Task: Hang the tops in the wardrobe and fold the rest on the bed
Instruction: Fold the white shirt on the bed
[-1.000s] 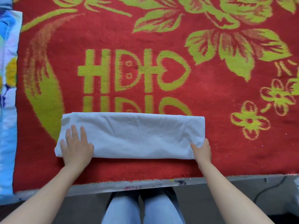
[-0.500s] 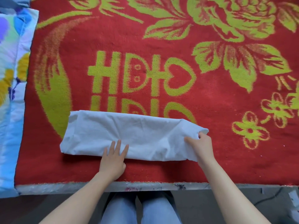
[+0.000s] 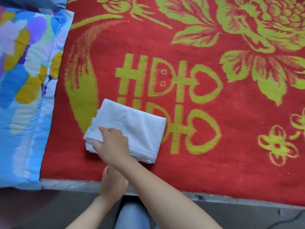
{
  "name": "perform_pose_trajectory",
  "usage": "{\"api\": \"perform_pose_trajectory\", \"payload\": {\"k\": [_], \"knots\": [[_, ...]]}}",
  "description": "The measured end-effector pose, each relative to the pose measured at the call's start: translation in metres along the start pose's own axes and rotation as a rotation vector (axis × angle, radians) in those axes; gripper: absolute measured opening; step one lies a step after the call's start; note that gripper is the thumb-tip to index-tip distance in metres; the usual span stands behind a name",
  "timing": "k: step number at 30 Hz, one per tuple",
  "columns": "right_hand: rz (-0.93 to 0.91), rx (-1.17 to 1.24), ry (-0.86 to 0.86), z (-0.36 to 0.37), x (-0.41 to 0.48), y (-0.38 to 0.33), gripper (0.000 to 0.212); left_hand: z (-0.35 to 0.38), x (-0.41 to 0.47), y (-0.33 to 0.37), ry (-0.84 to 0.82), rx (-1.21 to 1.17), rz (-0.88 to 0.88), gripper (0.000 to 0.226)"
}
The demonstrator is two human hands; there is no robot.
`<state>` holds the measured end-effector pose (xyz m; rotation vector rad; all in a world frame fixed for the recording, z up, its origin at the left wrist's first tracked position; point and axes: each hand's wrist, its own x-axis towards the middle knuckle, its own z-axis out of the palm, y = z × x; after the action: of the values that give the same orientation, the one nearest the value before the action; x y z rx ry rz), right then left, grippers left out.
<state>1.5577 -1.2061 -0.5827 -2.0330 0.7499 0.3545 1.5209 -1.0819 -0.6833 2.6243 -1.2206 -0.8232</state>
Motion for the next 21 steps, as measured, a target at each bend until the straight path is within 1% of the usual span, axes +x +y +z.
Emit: {"api": "perform_pose_trajectory", "payload": {"k": [1,2,3,4,5,6,8,10,11,13,15,16,17,19,20,21], "knots": [[0.058,-0.042,0.003,0.004,-0.003,0.018,0.048,-0.007,0.000,0.002,0.088,-0.018,0.021,0.037],[0.111,-0.086,0.027,0.006,-0.007,0.038,0.047,-0.009,0.002,0.000,0.147,0.010,0.037,0.050],[0.132,-0.138,0.100,0.008,-0.012,0.058,0.045,-0.010,0.004,-0.005,0.184,0.032,0.018,0.062],[0.128,-0.214,0.206,0.009,-0.015,0.078,0.043,-0.009,0.007,-0.011,0.210,0.049,-0.019,0.069],[0.110,-0.303,0.267,0.009,-0.018,0.094,0.043,-0.012,0.012,-0.016,0.225,0.071,-0.051,0.073],[0.104,-0.384,0.274,0.011,-0.021,0.109,0.046,-0.016,0.019,-0.020,0.237,0.115,-0.054,0.076],[0.038,-0.530,0.223,0.018,-0.029,0.133,0.063,-0.029,0.034,-0.027,0.211,0.233,-0.025,0.088],[-0.051,-0.589,0.138,0.026,-0.034,0.148,0.079,-0.037,0.054,-0.040,0.141,0.330,0.034,0.101],[-0.058,-0.611,0.108,0.029,-0.034,0.152,0.084,-0.042,0.063,-0.048,0.091,0.343,0.055,0.105],[-0.042,-0.639,0.143,0.034,-0.032,0.156,0.085,-0.048,0.075,-0.063,0.009,0.363,0.079,0.110],[-0.021,-0.633,0.187,0.036,-0.029,0.156,0.084,-0.052,0.083,-0.074,-0.010,0.309,0.089,0.105],[-0.015,-0.629,0.197,0.036,-0.028,0.156,0.084,-0.054,0.084,-0.076,0.026,0.232,0.041,0.095],[-0.022,-0.631,0.209,0.036,-0.027,0.158,0.084,-0.060,0.085,-0.075,0.077,0.130,-0.065,0.084],[-0.036,-0.615,0.214,0.036,-0.027,0.159,0.082,-0.066,0.092,-0.074,0.143,-0.099,-0.348,0.067],[-0.045,-0.602,0.219,0.037,-0.026,0.159,0.080,-0.069,0.097,-0.075,0.178,-0.205,-0.430,0.060],[-0.056,-0.588,0.229,0.037,-0.025,0.160,0.078,-0.072,0.101,-0.075,0.205,-0.290,-0.468,0.054]]}}
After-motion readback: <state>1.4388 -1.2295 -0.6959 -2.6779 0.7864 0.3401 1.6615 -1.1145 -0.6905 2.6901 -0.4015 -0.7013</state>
